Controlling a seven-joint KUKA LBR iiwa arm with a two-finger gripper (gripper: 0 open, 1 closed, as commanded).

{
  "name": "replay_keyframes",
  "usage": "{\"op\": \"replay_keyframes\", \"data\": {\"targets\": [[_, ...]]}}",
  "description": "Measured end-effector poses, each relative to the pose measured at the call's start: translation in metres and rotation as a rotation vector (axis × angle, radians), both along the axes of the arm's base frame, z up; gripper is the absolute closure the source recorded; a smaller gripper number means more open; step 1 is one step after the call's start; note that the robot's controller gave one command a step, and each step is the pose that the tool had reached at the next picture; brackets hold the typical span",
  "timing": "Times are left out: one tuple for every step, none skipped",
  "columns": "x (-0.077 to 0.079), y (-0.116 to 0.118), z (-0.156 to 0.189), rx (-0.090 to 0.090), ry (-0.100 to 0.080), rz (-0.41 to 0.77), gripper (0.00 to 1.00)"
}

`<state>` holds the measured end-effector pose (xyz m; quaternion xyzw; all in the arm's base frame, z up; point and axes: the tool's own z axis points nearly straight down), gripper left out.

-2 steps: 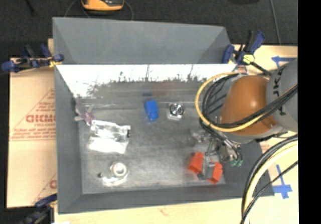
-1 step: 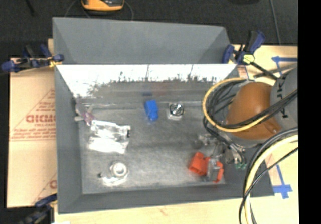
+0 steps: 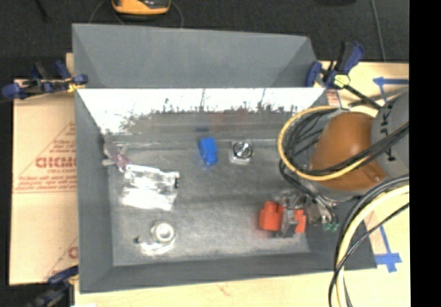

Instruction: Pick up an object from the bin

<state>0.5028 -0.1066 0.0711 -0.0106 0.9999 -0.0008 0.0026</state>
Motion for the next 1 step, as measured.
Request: {"op": "replay_keyframes", "data": {"targets": [[-0.0046,-0.0088,0.1294,-0.002,-0.005,0.052,1.0]]}}
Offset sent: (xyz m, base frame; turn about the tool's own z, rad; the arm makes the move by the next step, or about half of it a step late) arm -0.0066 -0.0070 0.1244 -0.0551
